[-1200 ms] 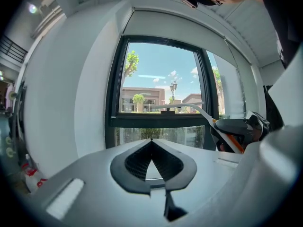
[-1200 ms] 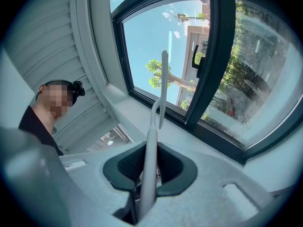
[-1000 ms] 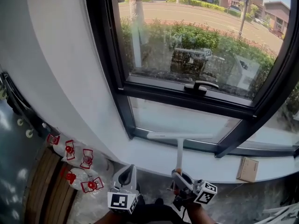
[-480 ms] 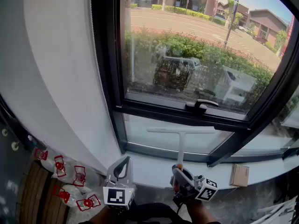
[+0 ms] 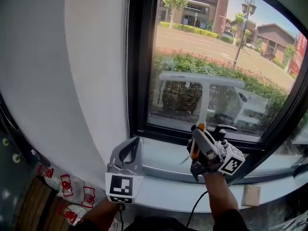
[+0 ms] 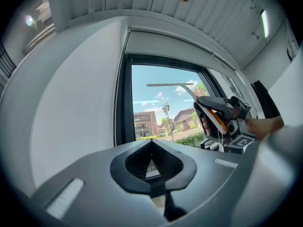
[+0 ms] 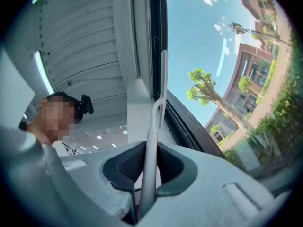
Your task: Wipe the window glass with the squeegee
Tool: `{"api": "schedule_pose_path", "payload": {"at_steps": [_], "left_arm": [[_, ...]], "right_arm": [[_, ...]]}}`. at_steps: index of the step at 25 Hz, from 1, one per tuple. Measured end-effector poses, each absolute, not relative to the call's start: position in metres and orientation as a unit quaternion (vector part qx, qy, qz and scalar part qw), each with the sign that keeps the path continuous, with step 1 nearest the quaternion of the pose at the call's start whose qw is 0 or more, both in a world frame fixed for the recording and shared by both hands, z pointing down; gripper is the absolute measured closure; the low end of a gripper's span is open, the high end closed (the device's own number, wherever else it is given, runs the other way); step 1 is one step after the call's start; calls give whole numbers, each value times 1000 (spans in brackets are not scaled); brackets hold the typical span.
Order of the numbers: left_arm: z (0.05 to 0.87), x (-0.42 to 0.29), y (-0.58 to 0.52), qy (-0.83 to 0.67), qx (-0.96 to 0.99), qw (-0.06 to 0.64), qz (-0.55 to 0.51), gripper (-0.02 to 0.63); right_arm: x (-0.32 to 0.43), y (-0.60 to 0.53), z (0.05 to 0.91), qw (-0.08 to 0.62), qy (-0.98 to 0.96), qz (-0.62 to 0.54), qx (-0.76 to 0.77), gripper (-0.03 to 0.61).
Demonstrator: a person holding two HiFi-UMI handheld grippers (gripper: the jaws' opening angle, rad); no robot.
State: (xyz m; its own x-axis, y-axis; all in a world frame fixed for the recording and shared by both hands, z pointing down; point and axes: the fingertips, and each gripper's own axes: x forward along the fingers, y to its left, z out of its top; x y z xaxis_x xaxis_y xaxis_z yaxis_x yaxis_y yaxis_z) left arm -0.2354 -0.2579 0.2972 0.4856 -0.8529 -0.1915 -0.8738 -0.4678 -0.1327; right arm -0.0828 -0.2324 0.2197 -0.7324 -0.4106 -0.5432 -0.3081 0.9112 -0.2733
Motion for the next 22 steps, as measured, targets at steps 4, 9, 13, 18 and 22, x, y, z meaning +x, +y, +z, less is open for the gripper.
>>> {"api": "schedule_pose_path", "payload": {"at_steps": [4,9,13,18,22], "left_arm": [[240,-220,-276,501,-852,140,65,597],[172,-202,-295,512,-836,173,95,597],[124,-191,-312,531,-814,206,109,597],[76,-205,-332,553,-799,196,134,597],[48,-209,-324,560,-788,208,149,597]], "right_arm": [[-92,-258,142,311,937,-20,-160,538],[-85,-294,52,324,937,22,-132,538],[-74,-326,-5,335,932,34,-137,538],[-80,-365,-43,340,929,30,-145,538],[-79,-388,-62,343,926,23,-158,538]]}}
